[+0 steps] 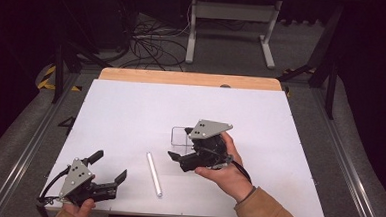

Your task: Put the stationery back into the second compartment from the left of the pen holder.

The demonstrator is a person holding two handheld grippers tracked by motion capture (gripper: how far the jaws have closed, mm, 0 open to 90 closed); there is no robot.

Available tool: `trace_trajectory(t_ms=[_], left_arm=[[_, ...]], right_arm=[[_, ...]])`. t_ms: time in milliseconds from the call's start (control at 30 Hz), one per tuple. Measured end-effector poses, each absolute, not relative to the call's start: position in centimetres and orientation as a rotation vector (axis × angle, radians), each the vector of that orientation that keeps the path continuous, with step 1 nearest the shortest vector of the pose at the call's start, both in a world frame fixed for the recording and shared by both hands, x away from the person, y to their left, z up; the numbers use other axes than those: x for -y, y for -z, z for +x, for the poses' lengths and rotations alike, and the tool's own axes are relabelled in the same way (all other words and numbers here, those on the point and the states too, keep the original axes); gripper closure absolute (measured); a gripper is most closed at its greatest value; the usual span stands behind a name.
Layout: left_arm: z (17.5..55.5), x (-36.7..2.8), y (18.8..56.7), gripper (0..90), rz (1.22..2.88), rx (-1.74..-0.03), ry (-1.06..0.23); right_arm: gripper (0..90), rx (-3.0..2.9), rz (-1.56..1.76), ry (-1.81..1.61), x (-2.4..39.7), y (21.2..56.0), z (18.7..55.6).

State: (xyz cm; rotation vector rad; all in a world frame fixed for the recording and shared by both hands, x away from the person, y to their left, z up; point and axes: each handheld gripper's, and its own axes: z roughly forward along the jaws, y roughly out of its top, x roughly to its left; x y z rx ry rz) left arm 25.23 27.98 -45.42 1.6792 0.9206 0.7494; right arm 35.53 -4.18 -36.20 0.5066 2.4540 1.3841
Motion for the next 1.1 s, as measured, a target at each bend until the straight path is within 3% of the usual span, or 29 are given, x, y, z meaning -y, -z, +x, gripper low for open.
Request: trace_trajectory(t_ms=[567, 1000, 1100], left_arm=[[25.0, -28.1, 45.3, 6.2, 1.675, -0.918, -0.761], [25.1, -28.2, 45.4, 6.2, 1.671, -0.919, -0.762], [25.0, -28.2, 45.4, 6.2, 1.67, -0.92, -0.763]], right_arm=[[34.5, -2.427, 0.728, -1.391, 1.2, 37.7, 34.4], [33.4, -2.425, 0.731, -1.358, 0.0, 37.8, 34.5], [38.8, -2.471, 0.769, -1.33, -0.3, 38.0, 34.5]])
